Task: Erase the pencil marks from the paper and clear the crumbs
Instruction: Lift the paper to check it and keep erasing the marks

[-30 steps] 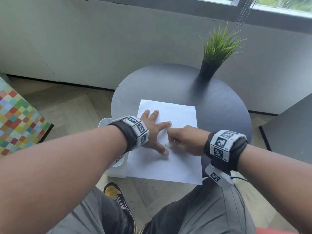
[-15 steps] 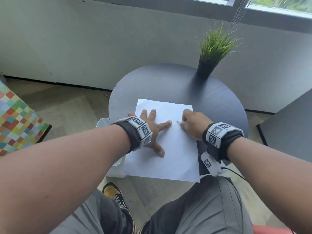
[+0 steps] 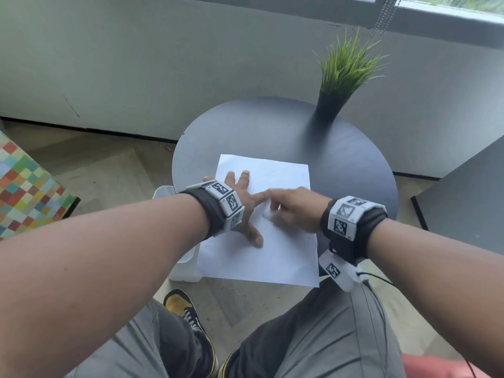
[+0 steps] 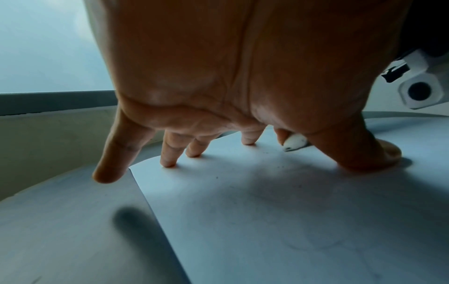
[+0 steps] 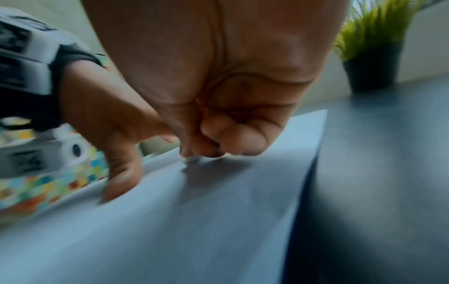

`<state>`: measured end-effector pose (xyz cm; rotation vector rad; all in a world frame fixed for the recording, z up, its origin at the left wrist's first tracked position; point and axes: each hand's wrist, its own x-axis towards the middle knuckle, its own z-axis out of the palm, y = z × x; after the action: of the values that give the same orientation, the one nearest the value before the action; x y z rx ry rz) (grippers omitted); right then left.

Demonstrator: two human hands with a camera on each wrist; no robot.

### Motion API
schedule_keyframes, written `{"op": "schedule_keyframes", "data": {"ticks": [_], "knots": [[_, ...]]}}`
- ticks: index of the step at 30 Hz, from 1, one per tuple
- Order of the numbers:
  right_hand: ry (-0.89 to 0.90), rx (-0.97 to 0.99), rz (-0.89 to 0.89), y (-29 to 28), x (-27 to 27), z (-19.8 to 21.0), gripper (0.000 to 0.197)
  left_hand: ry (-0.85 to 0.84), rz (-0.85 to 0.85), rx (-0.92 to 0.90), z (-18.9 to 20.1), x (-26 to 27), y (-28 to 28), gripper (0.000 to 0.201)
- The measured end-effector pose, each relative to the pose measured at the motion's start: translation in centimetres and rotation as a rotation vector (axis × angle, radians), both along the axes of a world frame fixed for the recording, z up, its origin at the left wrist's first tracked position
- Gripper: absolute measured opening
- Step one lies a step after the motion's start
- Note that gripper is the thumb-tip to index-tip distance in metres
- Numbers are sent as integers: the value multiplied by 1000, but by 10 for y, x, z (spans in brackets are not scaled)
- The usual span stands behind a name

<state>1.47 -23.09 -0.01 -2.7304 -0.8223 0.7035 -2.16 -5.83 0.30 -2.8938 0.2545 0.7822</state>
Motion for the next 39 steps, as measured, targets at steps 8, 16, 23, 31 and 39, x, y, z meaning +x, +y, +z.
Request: {"op": "schedule_keyframes", "data": {"ticks": [8,16,23,31,39], "knots": [[-66,-39,178,-3,-30,8,19,25,14,-30,-1,0,2,124],[-91,-35,-234,-22,2,-2,28,-109,-77,-41,0,-6,1,105],[-73,16,14,8,-44,-1,28,-42,-44,-98,-10,-19,7,125],[-153,7,-171,16,-27,-2,24,-66,-44,-62,-7,-18,5,133],[-184,-43,-175,-10,-8,4,21,-31,-32,-50,-4,-21,0,134]]}}
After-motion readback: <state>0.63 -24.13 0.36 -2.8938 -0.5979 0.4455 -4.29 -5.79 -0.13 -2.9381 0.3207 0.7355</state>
